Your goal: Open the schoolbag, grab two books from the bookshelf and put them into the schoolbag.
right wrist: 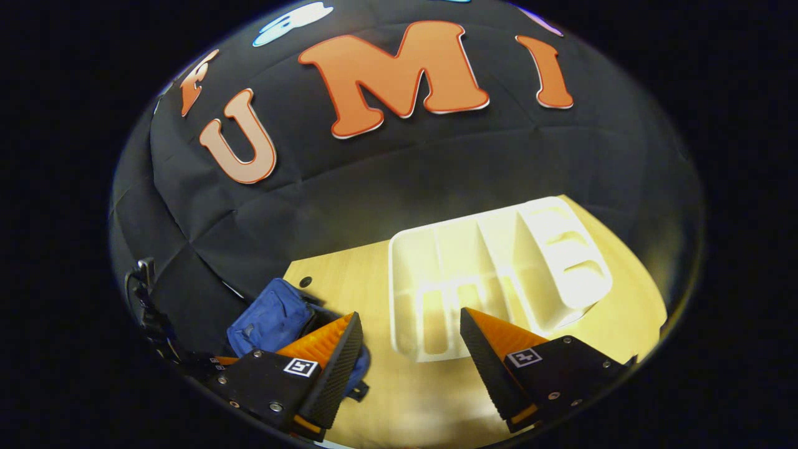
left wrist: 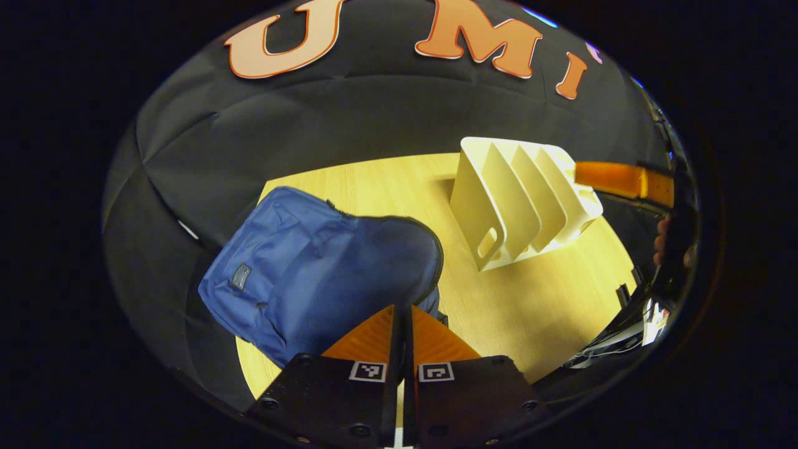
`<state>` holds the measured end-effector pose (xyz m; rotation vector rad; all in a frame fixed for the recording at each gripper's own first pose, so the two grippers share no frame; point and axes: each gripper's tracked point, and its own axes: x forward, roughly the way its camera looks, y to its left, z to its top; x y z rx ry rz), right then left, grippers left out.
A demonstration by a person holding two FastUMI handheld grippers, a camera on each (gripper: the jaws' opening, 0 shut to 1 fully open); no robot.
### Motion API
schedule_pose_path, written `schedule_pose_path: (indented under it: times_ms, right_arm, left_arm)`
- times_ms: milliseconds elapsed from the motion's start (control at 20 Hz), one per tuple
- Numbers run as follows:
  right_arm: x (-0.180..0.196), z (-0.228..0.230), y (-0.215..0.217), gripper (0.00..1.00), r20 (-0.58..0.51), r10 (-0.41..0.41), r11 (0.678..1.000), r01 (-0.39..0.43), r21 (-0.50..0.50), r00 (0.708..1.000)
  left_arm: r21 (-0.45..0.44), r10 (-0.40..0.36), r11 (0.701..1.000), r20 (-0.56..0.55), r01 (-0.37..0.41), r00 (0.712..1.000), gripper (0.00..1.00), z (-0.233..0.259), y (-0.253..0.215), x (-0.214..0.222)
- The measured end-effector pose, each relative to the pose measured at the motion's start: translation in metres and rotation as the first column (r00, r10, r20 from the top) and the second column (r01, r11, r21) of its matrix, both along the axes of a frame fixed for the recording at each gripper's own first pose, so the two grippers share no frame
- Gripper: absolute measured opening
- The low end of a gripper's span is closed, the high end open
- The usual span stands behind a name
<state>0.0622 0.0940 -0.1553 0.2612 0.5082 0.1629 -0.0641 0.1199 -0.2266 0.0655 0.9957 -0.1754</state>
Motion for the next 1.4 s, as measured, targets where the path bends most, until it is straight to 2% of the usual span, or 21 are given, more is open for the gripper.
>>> schedule_pose_path:
  times_ms: [150, 300, 450, 550, 700, 850, 1000, 1100, 1200, 1400]
  right_arm:
    - [-0.005, 0.011, -0.042, 0.94, 0.045, 0.020, 0.999, -0.019, -0.028, 0.999]
    - [-0.012, 0.018, -0.080, 0.95, 0.082, 0.031, 0.998, -0.026, -0.061, 0.996]
    - [-0.017, 0.033, -0.108, 0.95, 0.136, 0.044, 0.995, -0.032, -0.090, 0.990]
    - [-0.019, 0.045, -0.123, 0.95, 0.181, 0.058, 0.992, -0.036, -0.123, 0.982]
    - [-0.026, 0.060, -0.137, 0.95, 0.232, 0.081, 0.986, -0.045, -0.159, 0.969]
    - [-0.032, 0.065, -0.144, 0.96, 0.260, 0.088, 0.984, -0.042, -0.176, 0.962]
    - [-0.034, 0.077, -0.148, 0.96, 0.312, 0.064, 0.985, -0.009, -0.175, 0.948]
    - [-0.034, 0.087, -0.148, 0.96, 0.350, 0.038, 0.986, 0.022, -0.166, 0.936]
    - [-0.034, 0.091, -0.144, 0.96, 0.369, 0.015, 0.988, 0.044, -0.150, 0.929]
    - [-0.037, 0.093, -0.140, 0.96, 0.394, -0.027, 0.984, 0.093, -0.151, 0.919]
  left_arm:
    - [-0.042, 0.060, 0.997, 0.028, -0.059, 0.998, 0.08, 0.002, -0.028, -0.014]
    - [-0.079, 0.109, 0.992, 0.130, -0.099, 0.986, 0.08, 0.026, -0.058, -0.014]
    - [-0.146, 0.162, 0.981, 0.266, -0.126, 0.950, 0.08, 0.070, -0.093, -0.005]
    - [-0.177, 0.178, 0.977, 0.355, -0.122, 0.918, 0.14, 0.096, -0.116, 0.001]
    - [-0.192, 0.167, 0.977, 0.450, -0.088, 0.877, 0.41, 0.127, -0.152, 0.007]
    - [-0.193, 0.139, 0.980, 0.514, -0.045, 0.846, 0.52, 0.145, -0.183, 0.013]
    - [-0.183, 0.118, 0.983, 0.559, -0.017, 0.821, 0.99, 0.160, -0.201, 0.018]
    - [-0.159, 0.117, 0.987, 0.585, -0.027, 0.803, 1.00, 0.167, -0.203, 0.022]
    - [-0.141, 0.133, 0.988, 0.629, -0.056, 0.766, 0.99, 0.174, -0.195, 0.023]
    - [-0.125, 0.173, 0.985, 0.725, -0.119, 0.666, 0.99, 0.207, -0.176, 0.029]
